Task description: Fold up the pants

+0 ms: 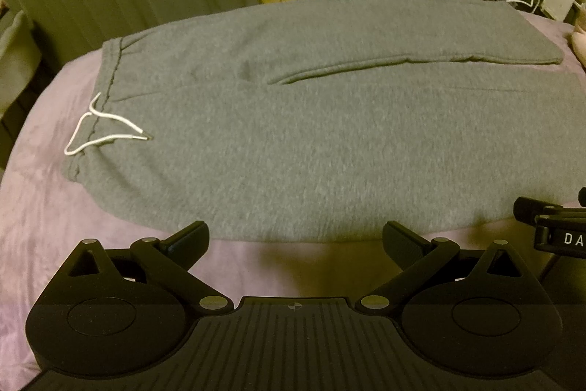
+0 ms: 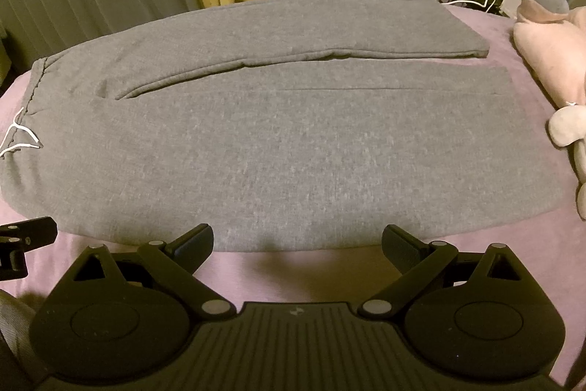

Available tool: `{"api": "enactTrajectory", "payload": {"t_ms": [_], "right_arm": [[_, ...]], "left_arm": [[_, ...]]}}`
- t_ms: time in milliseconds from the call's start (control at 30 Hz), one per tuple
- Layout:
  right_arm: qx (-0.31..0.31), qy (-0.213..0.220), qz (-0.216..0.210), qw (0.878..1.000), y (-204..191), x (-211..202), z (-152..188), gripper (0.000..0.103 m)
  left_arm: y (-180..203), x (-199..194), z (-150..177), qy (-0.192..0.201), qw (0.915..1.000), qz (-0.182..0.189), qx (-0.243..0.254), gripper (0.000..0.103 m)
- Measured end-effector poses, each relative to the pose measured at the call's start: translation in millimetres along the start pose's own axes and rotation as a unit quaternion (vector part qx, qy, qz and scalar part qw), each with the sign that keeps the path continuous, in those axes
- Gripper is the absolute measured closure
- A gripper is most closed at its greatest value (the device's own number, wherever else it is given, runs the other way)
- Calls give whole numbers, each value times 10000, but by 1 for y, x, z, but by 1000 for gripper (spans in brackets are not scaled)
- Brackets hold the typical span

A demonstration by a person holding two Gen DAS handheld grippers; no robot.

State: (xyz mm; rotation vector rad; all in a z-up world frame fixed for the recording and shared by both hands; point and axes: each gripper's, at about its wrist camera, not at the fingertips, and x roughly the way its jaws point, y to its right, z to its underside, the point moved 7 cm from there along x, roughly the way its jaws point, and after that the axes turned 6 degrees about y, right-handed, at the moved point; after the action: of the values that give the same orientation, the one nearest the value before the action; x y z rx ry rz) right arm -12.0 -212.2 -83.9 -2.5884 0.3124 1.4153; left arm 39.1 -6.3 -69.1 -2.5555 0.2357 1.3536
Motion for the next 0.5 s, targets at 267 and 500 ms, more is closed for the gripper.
{"api": "enactTrajectory", "payload": {"t_ms": [267, 500], "right_arm": [[32, 12, -5, 10000, 1, 0, -1, 4], [51, 4, -6, 10000, 1, 0, -1, 4]], "left_arm": [[0, 1, 0, 6, 10000, -5, 3, 0], [2, 3, -1, 1, 10000, -53, 3, 0]]}}
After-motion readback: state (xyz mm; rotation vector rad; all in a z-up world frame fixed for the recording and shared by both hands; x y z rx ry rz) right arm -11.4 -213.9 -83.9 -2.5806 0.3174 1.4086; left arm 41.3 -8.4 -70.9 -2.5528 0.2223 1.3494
